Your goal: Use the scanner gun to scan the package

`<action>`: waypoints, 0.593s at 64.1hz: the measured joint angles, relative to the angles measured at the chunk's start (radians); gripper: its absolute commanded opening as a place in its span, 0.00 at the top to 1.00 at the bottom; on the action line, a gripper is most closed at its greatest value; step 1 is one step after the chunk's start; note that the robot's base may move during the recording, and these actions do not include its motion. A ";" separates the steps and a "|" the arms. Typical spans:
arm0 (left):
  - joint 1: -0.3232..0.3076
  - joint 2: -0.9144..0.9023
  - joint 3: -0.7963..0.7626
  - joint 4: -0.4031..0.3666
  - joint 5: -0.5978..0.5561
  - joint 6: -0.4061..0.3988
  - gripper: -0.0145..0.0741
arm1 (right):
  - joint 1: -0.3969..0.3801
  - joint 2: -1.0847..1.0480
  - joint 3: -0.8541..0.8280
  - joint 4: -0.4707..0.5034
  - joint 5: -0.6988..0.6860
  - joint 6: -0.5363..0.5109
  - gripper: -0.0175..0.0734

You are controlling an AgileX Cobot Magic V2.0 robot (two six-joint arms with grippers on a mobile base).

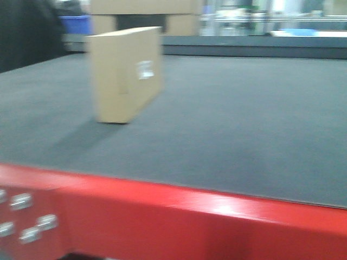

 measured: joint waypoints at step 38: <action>0.000 0.000 0.000 0.000 0.000 0.000 0.96 | 0.000 0.000 0.000 0.000 0.000 0.000 0.99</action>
